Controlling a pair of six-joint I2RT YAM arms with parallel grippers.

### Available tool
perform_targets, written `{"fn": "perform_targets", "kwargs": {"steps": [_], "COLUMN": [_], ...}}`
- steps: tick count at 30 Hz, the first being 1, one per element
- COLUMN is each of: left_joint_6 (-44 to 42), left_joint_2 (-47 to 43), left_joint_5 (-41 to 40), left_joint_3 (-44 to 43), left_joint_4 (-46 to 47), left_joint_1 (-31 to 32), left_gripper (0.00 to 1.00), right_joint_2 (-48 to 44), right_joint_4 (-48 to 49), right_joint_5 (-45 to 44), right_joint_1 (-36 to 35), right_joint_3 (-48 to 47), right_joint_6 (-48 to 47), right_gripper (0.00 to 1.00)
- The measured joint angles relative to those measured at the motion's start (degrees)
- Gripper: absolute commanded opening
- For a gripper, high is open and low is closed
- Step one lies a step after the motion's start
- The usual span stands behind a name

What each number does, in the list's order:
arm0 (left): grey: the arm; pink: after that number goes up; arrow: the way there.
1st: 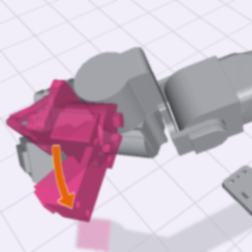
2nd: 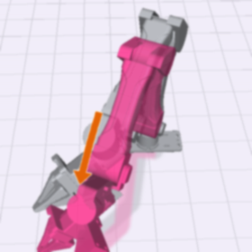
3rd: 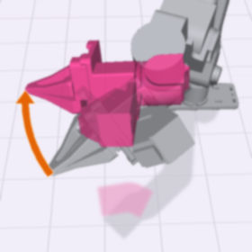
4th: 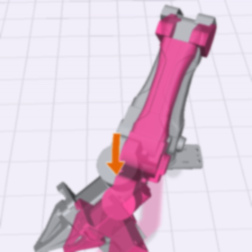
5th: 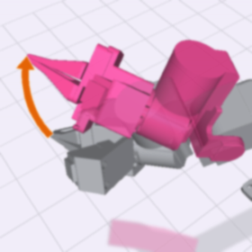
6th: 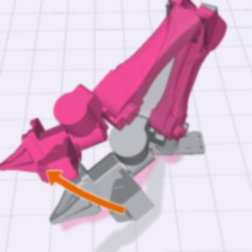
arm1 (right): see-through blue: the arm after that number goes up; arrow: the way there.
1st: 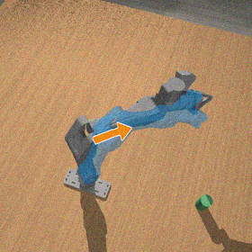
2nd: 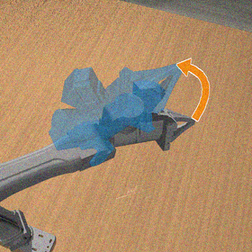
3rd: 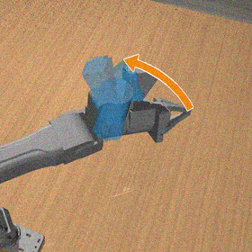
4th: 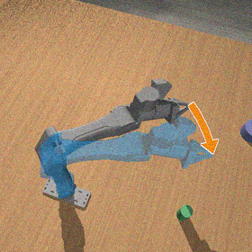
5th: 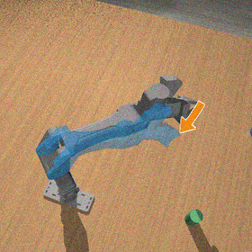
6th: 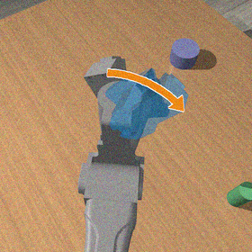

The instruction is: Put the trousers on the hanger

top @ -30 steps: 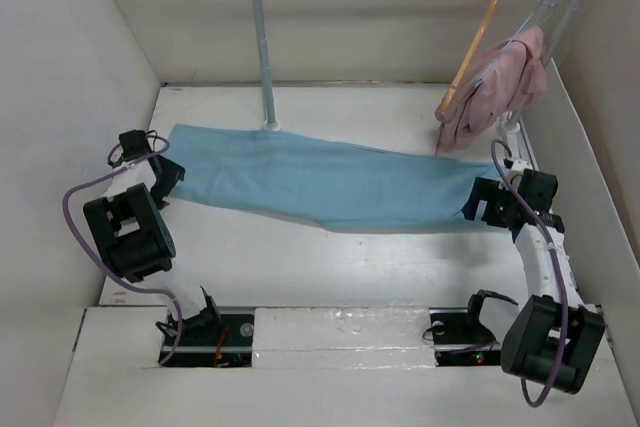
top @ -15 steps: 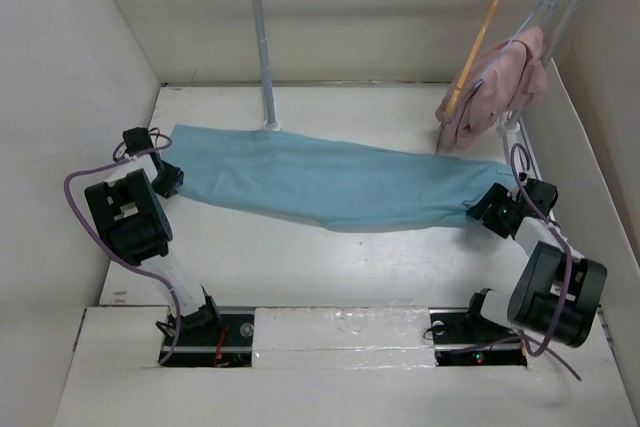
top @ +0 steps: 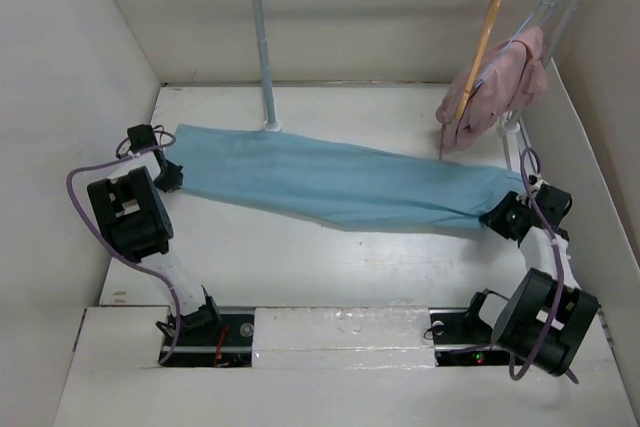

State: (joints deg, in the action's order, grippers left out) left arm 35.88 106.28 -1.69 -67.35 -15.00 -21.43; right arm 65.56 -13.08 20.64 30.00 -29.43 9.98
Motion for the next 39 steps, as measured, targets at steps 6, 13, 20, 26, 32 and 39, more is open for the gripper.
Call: {"fn": "perform_targets", "kwargs": {"steps": [6, 13, 20, 26, 32, 39], "left_joint_6": [0.2, 0.3, -0.1, 1.4, 2.6, 2.5], "left_joint_2": [-4.9, -16.9, -23.1, -29.1, -35.5, -40.5], "left_joint_5": [-1.4, -3.6, -9.6, -6.0, -3.0, -2.2], "left_joint_3": [6.0, 17.5, 19.0, 17.9, 17.7, 18.8], "left_joint_4": [-0.7, -8.2, -16.1, -15.5, -13.8, -12.3], "left_joint_1": [-0.6, -10.9, -11.5, -5.0, 4.7, 15.2], "left_gripper": [0.00, 0.00, 0.45, 0.58, 0.57, 0.51], "right_joint_2": [-5.5, -7.6, -6.1, -6.3, -8.6, -2.3], "right_joint_4": [-10.7, -21.7, -24.7, -23.8, -16.8, -7.6], "right_joint_5": [0.4, 1.8, -0.4, -2.7, -4.2, -1.9], "right_joint_1": [4.8, 7.5, 9.1, 9.4, 12.0, 12.3], "right_joint_3": [0.7, 0.8, -1.8, -5.5, -0.5, 2.2], "right_joint_6": [-6.2, -12.1, -16.7, -16.9, -14.6, -10.0], "right_gripper": [0.00, 0.14, 1.00, 1.00, 1.00, 0.57]}}
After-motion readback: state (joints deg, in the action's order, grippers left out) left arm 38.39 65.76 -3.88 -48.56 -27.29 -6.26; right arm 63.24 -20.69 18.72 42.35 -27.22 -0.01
